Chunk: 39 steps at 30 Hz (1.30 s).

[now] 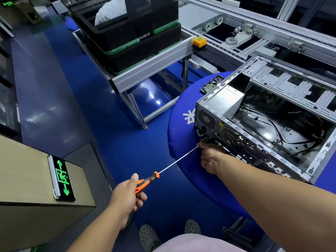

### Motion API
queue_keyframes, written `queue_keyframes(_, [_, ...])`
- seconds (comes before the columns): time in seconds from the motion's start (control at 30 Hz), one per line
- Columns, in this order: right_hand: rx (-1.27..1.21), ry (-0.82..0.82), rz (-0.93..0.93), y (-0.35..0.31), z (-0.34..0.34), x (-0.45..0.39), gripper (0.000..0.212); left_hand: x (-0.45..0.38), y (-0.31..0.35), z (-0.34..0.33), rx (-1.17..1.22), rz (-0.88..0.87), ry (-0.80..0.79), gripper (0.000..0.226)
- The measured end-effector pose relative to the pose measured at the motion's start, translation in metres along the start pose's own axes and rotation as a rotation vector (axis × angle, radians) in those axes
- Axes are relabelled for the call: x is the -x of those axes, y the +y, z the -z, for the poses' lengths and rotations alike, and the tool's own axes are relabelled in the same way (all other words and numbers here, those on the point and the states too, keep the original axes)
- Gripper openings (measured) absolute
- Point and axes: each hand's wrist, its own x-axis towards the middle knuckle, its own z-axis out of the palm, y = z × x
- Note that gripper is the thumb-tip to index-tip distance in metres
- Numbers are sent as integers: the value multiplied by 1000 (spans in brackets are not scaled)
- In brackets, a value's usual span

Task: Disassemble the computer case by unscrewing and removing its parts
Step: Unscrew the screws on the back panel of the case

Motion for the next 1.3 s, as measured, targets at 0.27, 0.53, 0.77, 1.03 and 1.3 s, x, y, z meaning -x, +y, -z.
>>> queue_keyframes(0.27, [-17,14,-4,1,-2,-4,26,5,-6,3,-438,-434,56,25])
queue_keyframes(0.53, [0,23,7,2,-3,-6,25,10,-11,15,-662,-635,136,36])
queue_keyframes(0.77, [-3,7,13,0,-3,0,23,3,-10,13,-245,-359,42,23])
queue_keyframes(1.03, [1,8,14,0,-2,0,26,0,-8,15,133,27,-141,27])
queue_keyframes(1.3, [-14,20,-1,2,-2,-8,27,3,-5,9,-19,-17,-108,38])
